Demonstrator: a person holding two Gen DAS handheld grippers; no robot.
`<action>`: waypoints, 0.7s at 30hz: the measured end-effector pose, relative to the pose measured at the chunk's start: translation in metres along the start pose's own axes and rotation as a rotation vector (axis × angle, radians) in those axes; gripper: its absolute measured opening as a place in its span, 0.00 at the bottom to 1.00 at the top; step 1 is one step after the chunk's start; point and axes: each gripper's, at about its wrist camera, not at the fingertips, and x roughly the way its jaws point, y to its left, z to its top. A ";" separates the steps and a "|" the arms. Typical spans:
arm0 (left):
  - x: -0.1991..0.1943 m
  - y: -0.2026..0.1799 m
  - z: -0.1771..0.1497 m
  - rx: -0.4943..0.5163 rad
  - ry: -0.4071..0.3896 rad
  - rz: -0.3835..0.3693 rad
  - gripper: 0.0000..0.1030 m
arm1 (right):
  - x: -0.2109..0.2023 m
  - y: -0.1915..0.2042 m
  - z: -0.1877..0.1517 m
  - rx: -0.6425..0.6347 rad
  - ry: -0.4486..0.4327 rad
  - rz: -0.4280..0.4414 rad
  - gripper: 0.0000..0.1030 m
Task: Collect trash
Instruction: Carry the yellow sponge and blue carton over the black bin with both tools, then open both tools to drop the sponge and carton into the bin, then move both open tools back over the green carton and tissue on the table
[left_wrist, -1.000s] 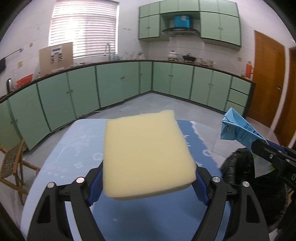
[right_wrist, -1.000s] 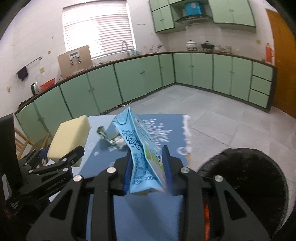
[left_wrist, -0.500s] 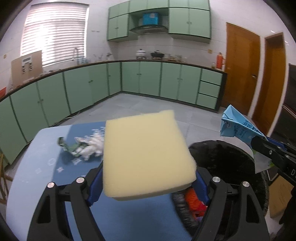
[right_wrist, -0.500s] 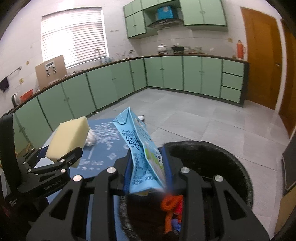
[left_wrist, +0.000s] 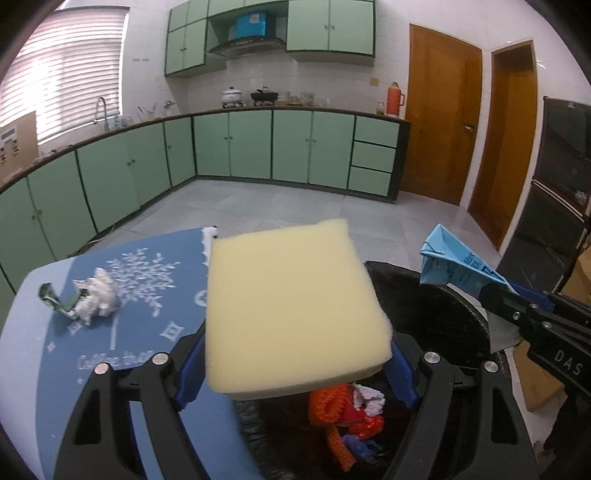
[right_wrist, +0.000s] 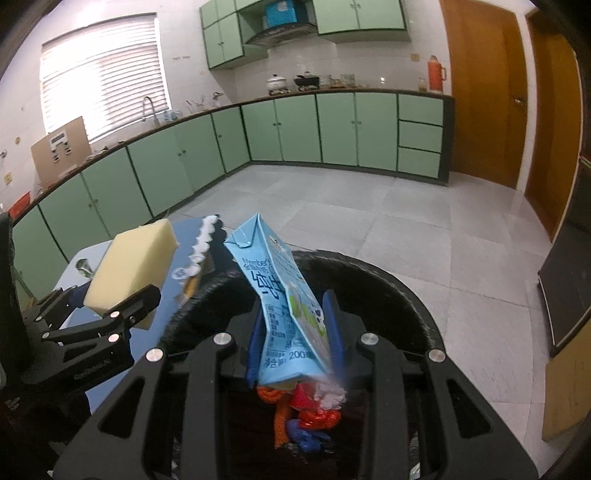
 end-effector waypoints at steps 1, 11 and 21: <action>0.003 -0.003 0.000 0.003 0.003 -0.003 0.77 | 0.002 -0.005 -0.001 0.005 0.005 -0.005 0.28; 0.021 -0.021 0.004 0.025 0.044 -0.068 0.81 | 0.027 -0.035 -0.011 0.068 0.041 -0.038 0.42; 0.007 -0.014 0.005 -0.027 0.025 -0.129 0.86 | 0.015 -0.036 -0.016 0.085 0.018 -0.094 0.79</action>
